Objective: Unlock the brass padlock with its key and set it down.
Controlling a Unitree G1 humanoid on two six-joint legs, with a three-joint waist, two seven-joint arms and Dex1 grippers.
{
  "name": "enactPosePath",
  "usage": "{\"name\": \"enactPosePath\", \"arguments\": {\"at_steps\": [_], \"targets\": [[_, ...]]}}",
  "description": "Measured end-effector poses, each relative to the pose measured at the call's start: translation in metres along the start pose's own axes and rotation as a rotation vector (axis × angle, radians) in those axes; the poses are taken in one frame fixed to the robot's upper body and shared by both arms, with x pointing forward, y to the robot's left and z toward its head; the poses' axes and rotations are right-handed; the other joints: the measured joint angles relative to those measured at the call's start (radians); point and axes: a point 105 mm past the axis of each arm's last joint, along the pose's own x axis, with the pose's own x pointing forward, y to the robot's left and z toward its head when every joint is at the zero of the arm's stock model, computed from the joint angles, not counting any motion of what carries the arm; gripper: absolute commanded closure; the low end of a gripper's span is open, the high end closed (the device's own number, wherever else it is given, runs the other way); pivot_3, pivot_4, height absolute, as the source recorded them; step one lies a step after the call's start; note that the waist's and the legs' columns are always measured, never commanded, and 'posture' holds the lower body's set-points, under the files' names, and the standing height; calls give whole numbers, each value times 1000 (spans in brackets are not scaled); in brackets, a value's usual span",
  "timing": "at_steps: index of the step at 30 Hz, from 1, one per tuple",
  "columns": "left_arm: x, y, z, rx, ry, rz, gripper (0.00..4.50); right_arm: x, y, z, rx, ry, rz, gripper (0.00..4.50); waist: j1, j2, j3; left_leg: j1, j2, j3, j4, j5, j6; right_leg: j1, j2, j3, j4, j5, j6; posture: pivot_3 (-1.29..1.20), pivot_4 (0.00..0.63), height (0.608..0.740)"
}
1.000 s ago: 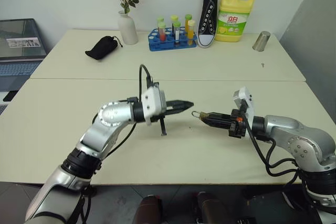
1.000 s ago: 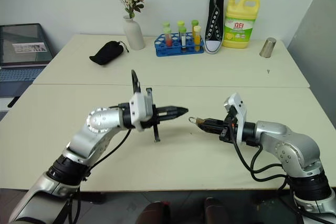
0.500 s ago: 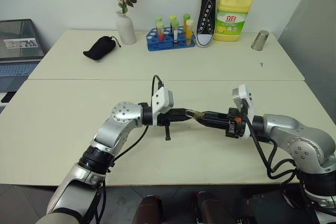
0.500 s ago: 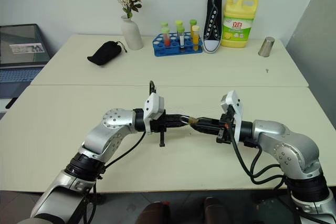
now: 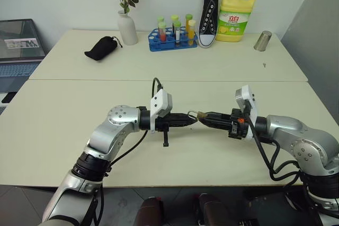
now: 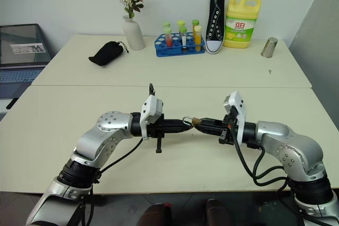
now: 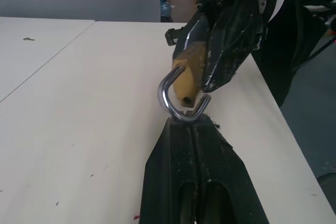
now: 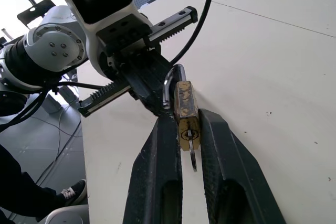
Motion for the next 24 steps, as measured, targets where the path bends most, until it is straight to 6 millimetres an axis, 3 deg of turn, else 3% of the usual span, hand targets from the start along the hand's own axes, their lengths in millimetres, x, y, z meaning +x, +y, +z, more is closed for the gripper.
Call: {"name": "enactPosePath", "arguments": {"at_steps": [24], "targets": [[-1, 2, 17, -73, -43, 25, 4500, 0, -4, -6, -10, 28, -3, 4365, 0, 0, 0, 0, 0, 0, 0, 0, 0, 0, 0, 0, 0, 0, 0, 0, 150, 740]]}}
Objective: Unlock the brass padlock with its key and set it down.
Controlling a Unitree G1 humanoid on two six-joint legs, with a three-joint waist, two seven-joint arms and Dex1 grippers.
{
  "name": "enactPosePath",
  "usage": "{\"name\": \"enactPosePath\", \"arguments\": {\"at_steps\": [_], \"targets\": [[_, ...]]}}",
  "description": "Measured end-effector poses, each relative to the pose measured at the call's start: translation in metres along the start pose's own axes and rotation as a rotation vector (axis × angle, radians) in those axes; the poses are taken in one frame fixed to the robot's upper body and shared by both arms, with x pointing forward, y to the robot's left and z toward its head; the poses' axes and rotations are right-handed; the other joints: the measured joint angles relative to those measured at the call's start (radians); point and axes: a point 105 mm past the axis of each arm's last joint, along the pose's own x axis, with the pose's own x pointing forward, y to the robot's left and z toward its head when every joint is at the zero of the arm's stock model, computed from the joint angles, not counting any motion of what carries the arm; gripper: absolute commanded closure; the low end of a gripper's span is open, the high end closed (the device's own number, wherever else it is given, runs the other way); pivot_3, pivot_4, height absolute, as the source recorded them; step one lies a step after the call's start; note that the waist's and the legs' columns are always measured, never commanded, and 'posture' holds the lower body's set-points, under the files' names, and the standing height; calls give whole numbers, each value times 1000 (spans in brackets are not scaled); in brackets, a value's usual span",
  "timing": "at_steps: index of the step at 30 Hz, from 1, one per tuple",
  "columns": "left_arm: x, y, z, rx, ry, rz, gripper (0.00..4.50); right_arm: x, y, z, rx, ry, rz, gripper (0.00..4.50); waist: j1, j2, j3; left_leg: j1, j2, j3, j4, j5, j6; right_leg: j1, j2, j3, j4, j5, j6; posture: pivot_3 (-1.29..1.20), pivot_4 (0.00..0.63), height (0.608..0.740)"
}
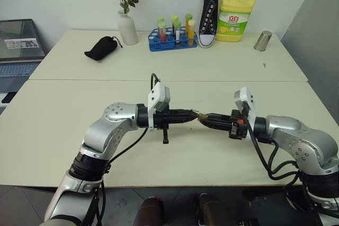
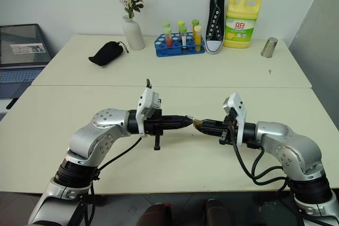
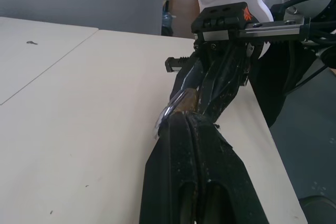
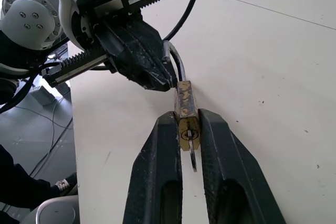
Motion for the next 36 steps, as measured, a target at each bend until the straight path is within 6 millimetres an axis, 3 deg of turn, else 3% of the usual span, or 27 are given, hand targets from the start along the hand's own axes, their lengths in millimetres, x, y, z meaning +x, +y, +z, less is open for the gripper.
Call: {"name": "enactPosePath", "arguments": {"at_steps": [13, 17, 20, 25, 28, 32, 36], "targets": [[0, 3, 5, 7, -22, 18, 4500, 0, 0, -3, -1, 13, 0, 4365, 0, 0, 0, 0, 0, 0, 0, 0, 0, 0, 0, 0, 0, 0, 0, 0, 150, 740], [-6, 8, 5, 83, 13, 58, 4500, 0, -1, -3, -4, 17, -7, 4365, 0, 0, 0, 0, 0, 0, 0, 0, 0, 0, 0, 0, 0, 0, 0, 0, 150, 740], [-16, 9, 4, 231, 59, 69, 3967, 0, -1, -5, 3, 22, -8, 4365, -1, 0, 0, 0, 0, 1, 0, 0, 0, 0, 0, 0, 0, 0, 0, 0, 150, 740], [-45, 9, -19, 556, 228, 17, 2401, 0, 1, -9, 55, 39, -3, 4365, 0, 1, 0, 0, 0, 1, -1, 0, 0, 0, 0, 1, 0, 0, -1, 0, 150, 740], [-50, 0, -34, 600, 259, -50, 1393, 4, 4, -13, 114, 48, 11, 4365, 0, 1, 1, 0, 0, 1, -1, 0, 0, 0, -1, 1, -1, 0, -1, 0, 150, 740], [-54, -6, -36, 628, 270, -92, 95, 9, 6, -19, 216, 74, 15, 4365, 0, 0, 1, 0, 0, 1, -1, 0, 0, 0, -2, 1, 0, 0, -1, 0, 150, 740], [-60, -13, -44, 618, 291, -116, 0, 14, 5, -32, 362, 119, -1, 4365, 0, 0, 1, -1, 1, 0, -1, 0, 0, -1, -2, 1, 0, 0, -1, 0, 150, 740]]}}
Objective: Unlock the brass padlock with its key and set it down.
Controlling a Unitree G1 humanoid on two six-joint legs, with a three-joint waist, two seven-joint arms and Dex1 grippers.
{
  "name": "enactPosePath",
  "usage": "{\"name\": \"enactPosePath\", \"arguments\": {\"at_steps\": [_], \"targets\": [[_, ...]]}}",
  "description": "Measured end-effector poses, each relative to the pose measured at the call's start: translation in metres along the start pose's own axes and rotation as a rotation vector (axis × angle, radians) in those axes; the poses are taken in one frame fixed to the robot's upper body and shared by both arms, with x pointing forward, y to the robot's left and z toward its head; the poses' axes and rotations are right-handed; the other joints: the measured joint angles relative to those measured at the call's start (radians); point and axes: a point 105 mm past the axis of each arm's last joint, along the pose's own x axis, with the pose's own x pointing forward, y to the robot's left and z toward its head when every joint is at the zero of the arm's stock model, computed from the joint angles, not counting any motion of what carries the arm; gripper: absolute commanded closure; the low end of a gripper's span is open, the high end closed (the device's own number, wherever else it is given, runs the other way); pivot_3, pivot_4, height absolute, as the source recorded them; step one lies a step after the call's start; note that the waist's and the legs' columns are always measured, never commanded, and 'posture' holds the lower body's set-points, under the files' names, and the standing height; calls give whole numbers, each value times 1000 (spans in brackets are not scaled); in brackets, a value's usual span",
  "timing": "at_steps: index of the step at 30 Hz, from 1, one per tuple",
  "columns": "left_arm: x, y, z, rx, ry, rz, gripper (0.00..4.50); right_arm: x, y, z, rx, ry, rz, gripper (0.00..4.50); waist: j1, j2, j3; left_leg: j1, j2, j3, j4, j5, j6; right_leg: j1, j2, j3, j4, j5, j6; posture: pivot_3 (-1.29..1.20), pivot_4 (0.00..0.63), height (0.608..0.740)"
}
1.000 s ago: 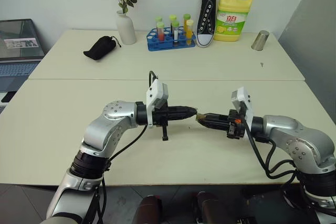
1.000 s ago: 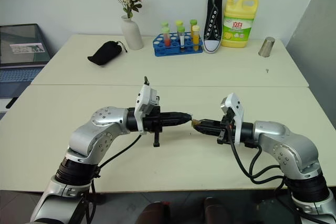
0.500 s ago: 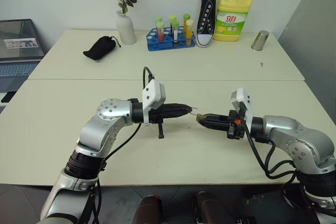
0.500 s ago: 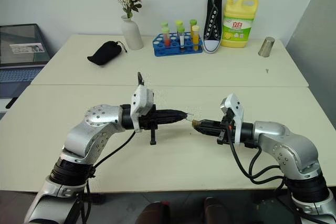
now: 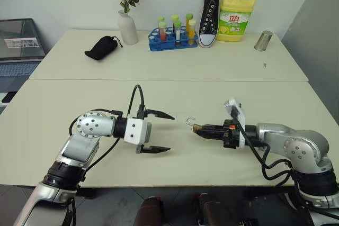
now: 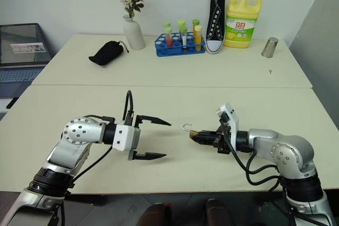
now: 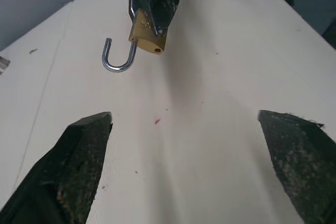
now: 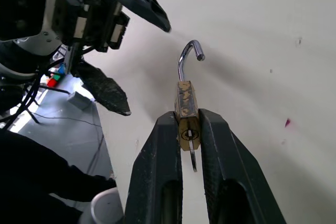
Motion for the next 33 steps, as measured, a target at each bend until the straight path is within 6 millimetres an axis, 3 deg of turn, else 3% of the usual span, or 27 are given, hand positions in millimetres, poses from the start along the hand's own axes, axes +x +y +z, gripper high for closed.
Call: {"name": "enactPosePath", "arguments": {"at_steps": [4, 9, 15, 24, 27, 28, 33], "targets": [[0, -2, 0, 10, 0, -1, 0, 10, -4, -3, 88, 22, 0, 4365, -1, 0, 0, 0, 0, 0, 0, 0, 0, 0, 0, 0, 0, 0, 0, 0, 150, 740], [0, -5, -2, 16, 7, 1, 0, 19, -29, -12, 193, 73, -85, 4365, -1, 0, 0, 0, 0, 1, 0, 0, 0, 0, 1, 0, 0, 0, 0, 0, 150, 740], [0, -5, -3, 19, 13, 7, 0, 20, -43, -24, 214, 145, -139, 4365, -2, 0, 0, 0, 0, 1, 0, 0, 0, -1, 1, -1, 0, 0, 0, 0, 150, 740], [2, -7, -5, -8, 19, 20, 0, 9, -42, -24, 191, 183, -121, 1298, 0, 0, 0, 0, -1, 1, 0, 0, 0, 0, 1, -1, 0, 0, 0, 0, 150, 740], [6, -8, -6, -122, 16, 34, 0, -9, -44, -22, 126, 193, -157, 203, 4, 0, 0, 0, -2, 0, 0, 0, 0, 0, -1, -1, -1, 0, 0, 0, 150, 740], [6, -9, -7, -158, 20, 37, 0, -16, -46, -22, 100, 196, -175, 41, 5, 0, 0, 0, -2, 0, 0, 0, 0, 0, -1, -1, -1, 0, 0, 0, 150, 740], [7, -9, -13, -323, 55, 51, 0, -42, -48, -35, -171, 251, -267, 41, 3, 0, 1, 0, -1, 0, 0, 0, 0, 0, 0, -2, -1, -1, 2, 0, 150, 740]]}}
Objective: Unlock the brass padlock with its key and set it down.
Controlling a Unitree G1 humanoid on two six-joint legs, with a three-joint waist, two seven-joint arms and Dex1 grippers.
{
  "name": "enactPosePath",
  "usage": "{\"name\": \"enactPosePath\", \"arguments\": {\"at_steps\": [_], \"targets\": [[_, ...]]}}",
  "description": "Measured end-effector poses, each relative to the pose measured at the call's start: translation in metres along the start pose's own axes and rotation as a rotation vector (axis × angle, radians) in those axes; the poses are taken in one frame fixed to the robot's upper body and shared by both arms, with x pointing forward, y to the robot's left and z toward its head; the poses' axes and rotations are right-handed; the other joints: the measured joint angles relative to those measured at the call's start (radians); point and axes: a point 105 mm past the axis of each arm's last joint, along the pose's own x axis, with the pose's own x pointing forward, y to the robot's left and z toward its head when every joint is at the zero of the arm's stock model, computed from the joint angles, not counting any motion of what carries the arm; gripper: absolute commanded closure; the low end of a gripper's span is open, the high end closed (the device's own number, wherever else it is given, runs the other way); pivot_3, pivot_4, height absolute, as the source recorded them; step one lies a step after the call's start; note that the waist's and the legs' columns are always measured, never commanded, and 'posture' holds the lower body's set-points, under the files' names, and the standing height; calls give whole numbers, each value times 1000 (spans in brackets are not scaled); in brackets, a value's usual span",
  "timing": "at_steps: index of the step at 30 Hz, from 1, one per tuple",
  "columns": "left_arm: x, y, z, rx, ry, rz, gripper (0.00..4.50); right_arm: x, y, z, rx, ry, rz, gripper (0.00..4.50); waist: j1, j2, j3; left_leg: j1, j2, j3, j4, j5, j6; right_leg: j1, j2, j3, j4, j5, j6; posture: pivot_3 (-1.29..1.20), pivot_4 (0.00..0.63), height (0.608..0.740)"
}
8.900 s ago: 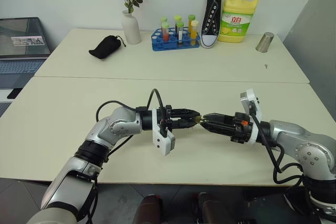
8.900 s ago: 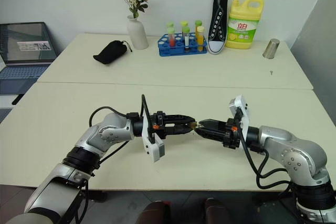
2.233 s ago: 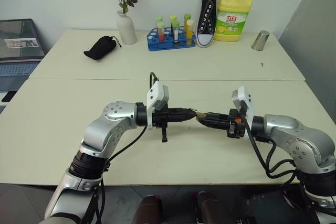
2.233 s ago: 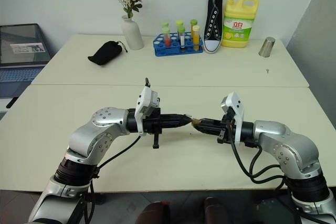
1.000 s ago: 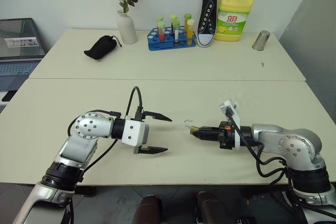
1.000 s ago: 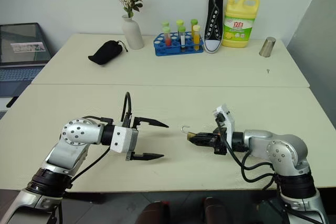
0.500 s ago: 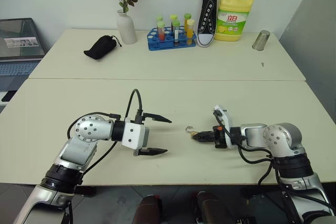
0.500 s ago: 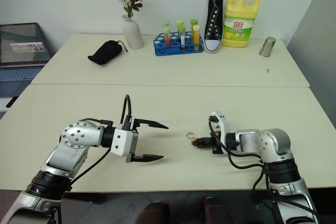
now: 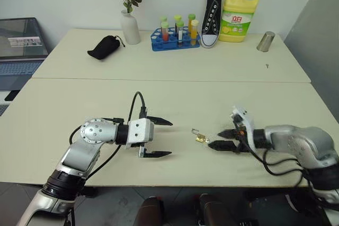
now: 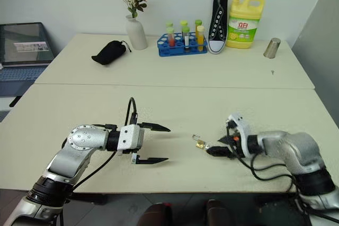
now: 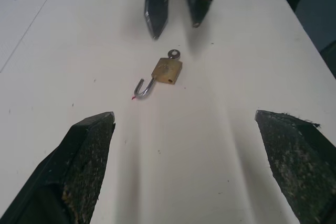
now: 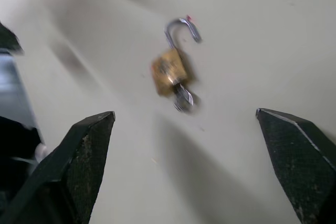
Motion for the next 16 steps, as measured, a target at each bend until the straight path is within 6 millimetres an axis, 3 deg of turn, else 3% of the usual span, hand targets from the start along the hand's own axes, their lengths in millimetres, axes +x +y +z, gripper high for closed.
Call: {"name": "enactPosePath", "arguments": {"at_steps": [5, 11, 16], "targets": [[0, -1, 1, -50, 20, -8, 0, -6, 17, -1, -168, -59, 12, 41, -8, 0, 1, 1, 2, 1, 0, 0, 0, -1, 1, 0, 1, 0, 0, 0, 150, 740], [-1, -4, 4, -61, 6, -58, 0, -33, 24, 32, -303, -239, -56, 41, -3, 0, 1, 1, 1, 1, 0, 0, 0, 0, 1, 0, 1, 0, 0, 0, 150, 740], [-2, -1, 12, -74, -21, -90, 0, -36, 25, 20, -303, -201, -44, 41, -2, 0, 2, 1, 0, 2, 0, 0, 0, 0, 1, 0, 1, 0, 0, 0, 150, 740]]}}
